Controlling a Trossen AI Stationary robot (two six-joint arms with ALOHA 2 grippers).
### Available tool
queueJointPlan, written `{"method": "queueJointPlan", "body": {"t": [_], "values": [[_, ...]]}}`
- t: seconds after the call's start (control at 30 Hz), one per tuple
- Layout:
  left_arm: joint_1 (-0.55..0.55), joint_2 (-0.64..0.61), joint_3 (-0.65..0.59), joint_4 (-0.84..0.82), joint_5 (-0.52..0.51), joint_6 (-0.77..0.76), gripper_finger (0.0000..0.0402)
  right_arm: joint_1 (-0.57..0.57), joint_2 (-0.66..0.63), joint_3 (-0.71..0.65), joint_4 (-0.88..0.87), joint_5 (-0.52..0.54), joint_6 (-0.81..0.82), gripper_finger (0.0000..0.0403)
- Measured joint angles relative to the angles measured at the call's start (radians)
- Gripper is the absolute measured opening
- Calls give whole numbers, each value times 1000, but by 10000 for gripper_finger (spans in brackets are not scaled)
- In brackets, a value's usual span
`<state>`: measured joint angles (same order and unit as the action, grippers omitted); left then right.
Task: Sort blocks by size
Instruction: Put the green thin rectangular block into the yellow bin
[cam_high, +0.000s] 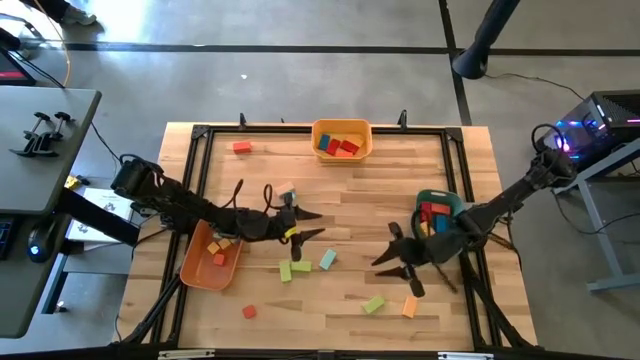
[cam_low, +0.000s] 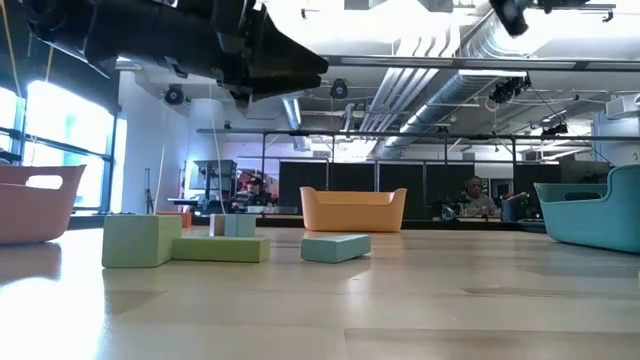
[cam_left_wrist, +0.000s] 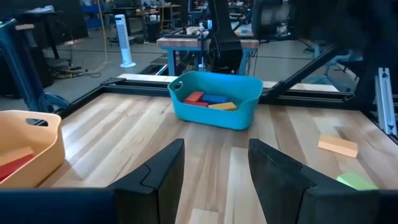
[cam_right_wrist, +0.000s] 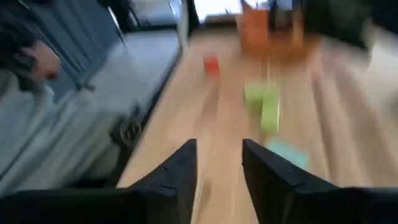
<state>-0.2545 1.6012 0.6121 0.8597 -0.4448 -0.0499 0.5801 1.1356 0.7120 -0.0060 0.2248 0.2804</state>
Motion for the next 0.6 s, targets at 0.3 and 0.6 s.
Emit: {"method": "queueJointPlan", "body": {"t": [0.3, 0.6], "values": [[10, 12, 0, -3, 0, -26, 165, 26, 135, -68, -56, -105, 215, 227], [17, 36, 0, -2, 50, -61, 165, 64, 402, -74, 159, -174, 77, 261]]}}
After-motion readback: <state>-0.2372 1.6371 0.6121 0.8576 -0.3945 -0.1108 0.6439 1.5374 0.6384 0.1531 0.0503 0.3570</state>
